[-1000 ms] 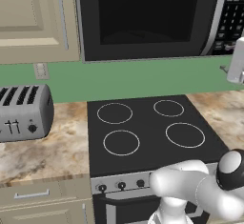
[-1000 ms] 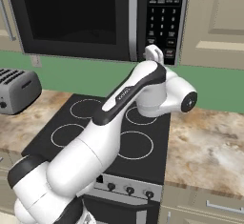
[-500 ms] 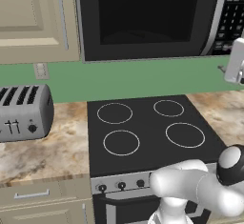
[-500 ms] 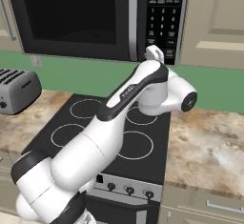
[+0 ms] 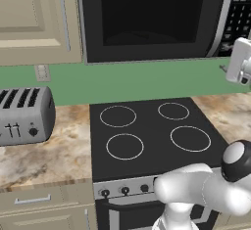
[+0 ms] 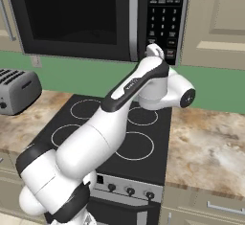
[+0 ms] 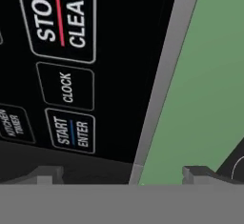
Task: Transport the fish from the fridge to the microwave and turn on the microwave.
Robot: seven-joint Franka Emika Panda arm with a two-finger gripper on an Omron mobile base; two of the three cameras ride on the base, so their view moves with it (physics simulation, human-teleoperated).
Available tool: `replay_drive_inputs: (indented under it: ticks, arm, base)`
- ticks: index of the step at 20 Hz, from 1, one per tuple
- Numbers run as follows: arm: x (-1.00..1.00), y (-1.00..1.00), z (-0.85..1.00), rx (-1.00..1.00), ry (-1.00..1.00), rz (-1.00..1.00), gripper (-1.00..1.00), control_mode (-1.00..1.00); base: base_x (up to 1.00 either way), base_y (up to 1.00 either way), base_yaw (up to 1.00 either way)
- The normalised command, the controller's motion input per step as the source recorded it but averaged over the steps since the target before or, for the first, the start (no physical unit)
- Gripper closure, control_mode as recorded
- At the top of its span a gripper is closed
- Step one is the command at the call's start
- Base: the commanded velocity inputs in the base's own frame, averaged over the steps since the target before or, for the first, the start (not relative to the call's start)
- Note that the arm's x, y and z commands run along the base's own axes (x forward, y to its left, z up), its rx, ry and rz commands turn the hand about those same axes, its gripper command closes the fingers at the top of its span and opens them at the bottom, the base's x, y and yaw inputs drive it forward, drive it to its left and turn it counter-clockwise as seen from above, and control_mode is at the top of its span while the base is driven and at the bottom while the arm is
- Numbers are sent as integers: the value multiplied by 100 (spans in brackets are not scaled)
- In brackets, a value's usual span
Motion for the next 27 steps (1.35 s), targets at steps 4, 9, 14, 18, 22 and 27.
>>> replay_drive_inputs:
  ticks: [4, 9, 14, 18, 22, 27]
  arm:
    - [17, -12, 0, 0, -1, 0, -100, -100]
    - [9, -21, 0, 0, -1, 0, -100, -100]
    - [12, -12, -2, 0, 0, 0, -100, -100]
    - [20, 3, -9, -1, -2, 0, -100, -100]
    - [20, 4, -10, -1, -2, 0, -100, -100]
    - [28, 6, -5, -3, 0, 0, -100, -100]
  base:
    - [0, 0, 0]
    - [0, 0, 0]
    - [0, 0, 0]
    - [0, 0, 0]
    - [0, 0, 0]
    - [0, 0, 0]
